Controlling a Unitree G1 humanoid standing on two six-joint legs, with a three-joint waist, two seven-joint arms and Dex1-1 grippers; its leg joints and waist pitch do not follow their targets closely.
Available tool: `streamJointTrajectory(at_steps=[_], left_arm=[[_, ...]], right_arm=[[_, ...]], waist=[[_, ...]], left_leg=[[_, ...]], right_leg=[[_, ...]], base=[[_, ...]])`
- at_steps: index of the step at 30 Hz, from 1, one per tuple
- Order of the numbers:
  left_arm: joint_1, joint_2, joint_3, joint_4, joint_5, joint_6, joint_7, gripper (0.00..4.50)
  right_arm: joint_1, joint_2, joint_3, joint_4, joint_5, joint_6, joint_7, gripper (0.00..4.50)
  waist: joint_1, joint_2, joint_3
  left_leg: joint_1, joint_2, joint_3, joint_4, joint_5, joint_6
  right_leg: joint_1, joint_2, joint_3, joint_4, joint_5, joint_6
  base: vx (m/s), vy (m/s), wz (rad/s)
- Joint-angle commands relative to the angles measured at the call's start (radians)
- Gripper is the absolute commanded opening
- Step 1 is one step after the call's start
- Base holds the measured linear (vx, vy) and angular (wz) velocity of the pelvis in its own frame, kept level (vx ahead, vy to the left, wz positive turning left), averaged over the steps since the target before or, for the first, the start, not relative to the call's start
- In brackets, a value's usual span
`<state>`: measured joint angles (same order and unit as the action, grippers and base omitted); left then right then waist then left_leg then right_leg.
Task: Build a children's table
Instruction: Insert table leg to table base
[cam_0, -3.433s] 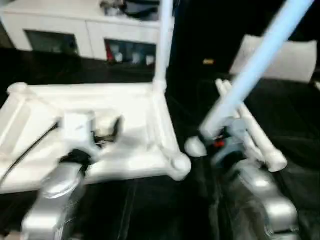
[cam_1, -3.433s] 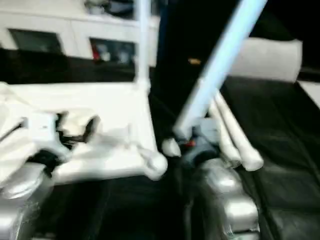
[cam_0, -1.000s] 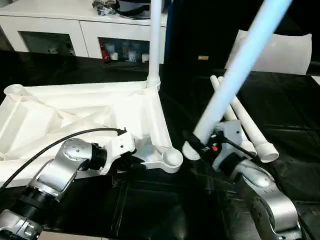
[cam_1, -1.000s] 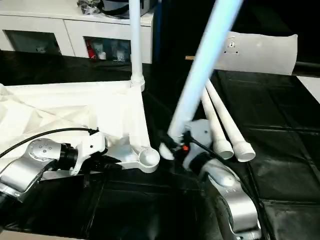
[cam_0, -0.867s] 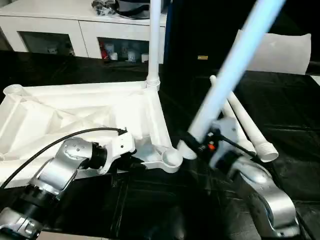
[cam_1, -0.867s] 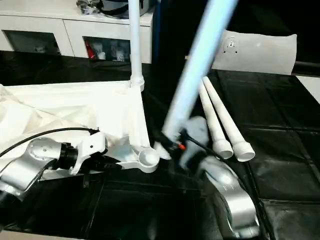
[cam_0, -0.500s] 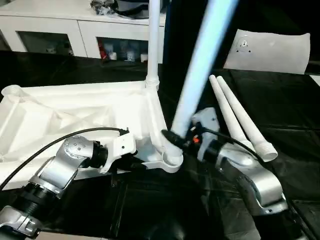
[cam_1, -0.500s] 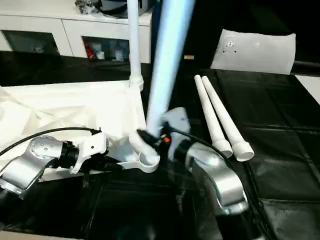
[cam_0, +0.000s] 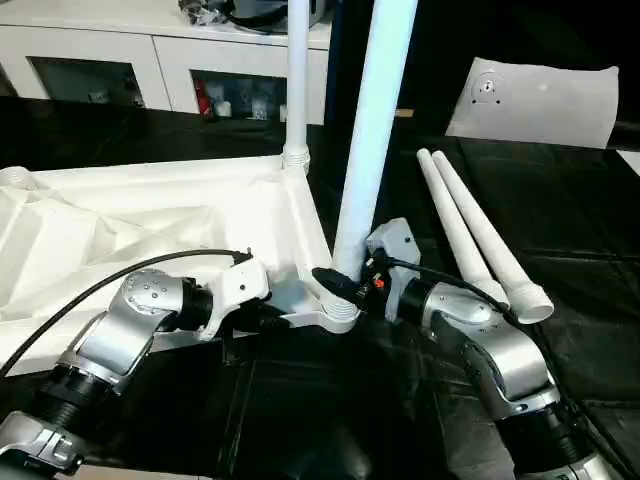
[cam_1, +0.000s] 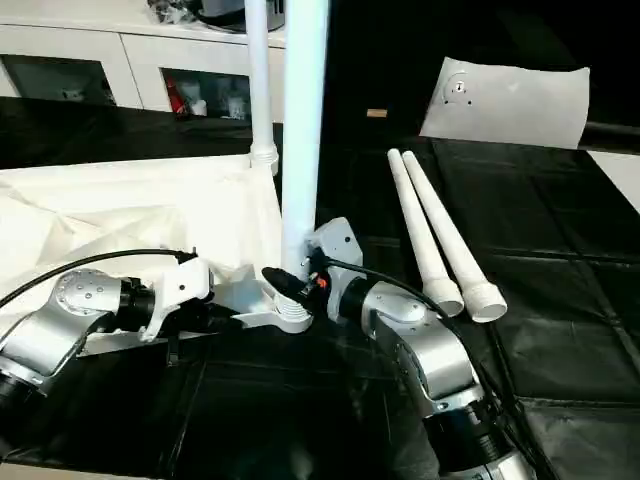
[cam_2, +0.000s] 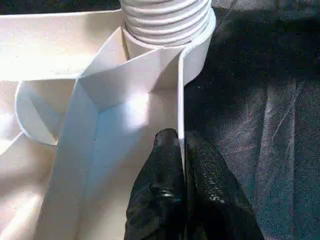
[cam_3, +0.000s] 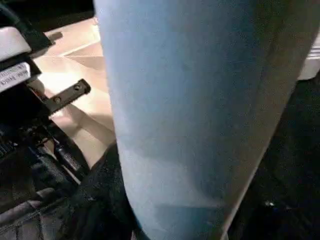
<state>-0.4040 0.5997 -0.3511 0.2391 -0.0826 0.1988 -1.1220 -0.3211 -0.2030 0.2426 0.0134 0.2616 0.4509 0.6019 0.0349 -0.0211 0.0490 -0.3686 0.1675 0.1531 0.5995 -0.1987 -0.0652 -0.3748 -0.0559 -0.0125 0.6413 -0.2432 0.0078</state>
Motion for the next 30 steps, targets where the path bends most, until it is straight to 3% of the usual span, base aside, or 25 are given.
streamJointTrajectory(at_steps=[1, 6, 10, 11, 15, 18, 19, 21, 26, 30], left_arm=[[-0.006, -0.015, 0.049, 0.002, -0.036, -0.014, 0.008, 0.00], [-0.014, -0.025, 0.048, 0.008, -0.037, -0.016, 0.005, 0.00], [-0.018, -0.029, 0.046, 0.012, -0.039, -0.017, 0.002, 0.00], [-0.018, -0.034, 0.051, 0.014, -0.042, -0.011, 0.004, 0.00], [-0.014, -0.047, 0.069, 0.017, -0.053, 0.000, 0.011, 0.00], [-0.014, -0.058, 0.085, 0.024, -0.065, 0.004, 0.017, 0.00], [-0.014, -0.058, 0.085, 0.024, -0.066, 0.004, 0.017, 0.00], [-0.017, -0.061, 0.091, 0.028, -0.068, 0.005, 0.019, 0.00], [-0.027, -0.064, 0.101, 0.048, -0.063, 0.000, 0.017, 0.00], [-0.036, -0.066, 0.105, 0.067, -0.052, -0.009, 0.021, 0.00]], right_arm=[[-0.007, 0.006, -0.002, 0.037, -0.006, 0.005, 0.005, 1.91], [-0.013, 0.047, -0.033, 0.098, 0.022, -0.022, -0.001, 1.91], [-0.008, 0.072, -0.079, 0.152, 0.061, -0.034, -0.004, 1.91], [0.010, 0.084, -0.114, 0.207, 0.080, -0.063, -0.003, 1.91], [0.044, 0.099, -0.151, 0.264, 0.091, -0.110, 0.009, 1.91], [0.088, 0.118, -0.196, 0.302, 0.112, -0.170, 0.012, 1.91], [0.090, 0.118, -0.197, 0.303, 0.113, -0.172, 0.013, 1.91], [0.110, 0.123, -0.210, 0.305, 0.123, -0.203, 0.019, 1.91], [0.170, 0.130, -0.216, 0.279, 0.131, -0.284, 0.042, 1.91], [0.199, 0.108, -0.186, 0.266, 0.070, -0.380, 0.049, 1.91]], waist=[[0.007, 0.005, -0.049], [0.003, 0.008, -0.048], [0.004, 0.012, -0.051], [0.004, 0.013, -0.050], [0.009, 0.019, -0.052], [0.010, 0.017, -0.050], [0.012, 0.023, -0.050], [0.012, 0.018, -0.051], [0.019, 0.025, -0.053], [0.024, 0.027, -0.051]], left_leg=[[0.011, 0.050, -0.007, -0.080, -0.150, -0.013], [0.013, 0.052, -0.009, -0.083, -0.197, -0.027], [0.012, 0.052, -0.008, -0.082, -0.179, -0.023], [0.013, 0.052, -0.007, -0.082, -0.179, -0.022], [0.012, 0.053, -0.006, -0.082, -0.178, -0.017], [0.014, 0.054, -0.005, -0.085, -0.206, -0.016], [0.014, 0.055, -0.006, -0.085, -0.211, -0.018], [0.015, 0.055, -0.006, -0.086, -0.215, -0.015], [0.013, 0.056, -0.005, -0.086, -0.195, -0.003], [0.014, 0.056, -0.004, -0.089, -0.224, -0.007]], right_leg=[[0.033, -0.073, 0.038, -0.075, -0.035, -0.224], [0.029, -0.075, 0.040, -0.080, -0.102, -0.223], [0.030, -0.075, 0.040, -0.077, -0.054, -0.233], [0.029, -0.074, 0.039, -0.076, -0.052, -0.235], [0.030, -0.075, 0.038, -0.075, -0.028, -0.247], [0.028, -0.076, 0.039, -0.080, -0.065, -0.244], [0.028, -0.078, 0.039, -0.080, -0.071, -0.244], [0.028, -0.075, 0.038, -0.082, -0.081, -0.241], [0.029, -0.076, 0.038, -0.081, -0.045, -0.237], [0.027, -0.077, 0.038, -0.087, -0.084, -0.228]], base=[[0.000, 0.000, 0.00], [0.000, 0.000, 0.00], [0.000, 0.000, 0.00], [0.000, 0.000, 0.00], [0.000, 0.000, 0.00], [0.000, 0.000, 0.00], [0.000, 0.000, 0.00], [0.000, 0.000, 0.00], [0.000, 0.000, 0.00], [0.000, 0.000, 0.00]])
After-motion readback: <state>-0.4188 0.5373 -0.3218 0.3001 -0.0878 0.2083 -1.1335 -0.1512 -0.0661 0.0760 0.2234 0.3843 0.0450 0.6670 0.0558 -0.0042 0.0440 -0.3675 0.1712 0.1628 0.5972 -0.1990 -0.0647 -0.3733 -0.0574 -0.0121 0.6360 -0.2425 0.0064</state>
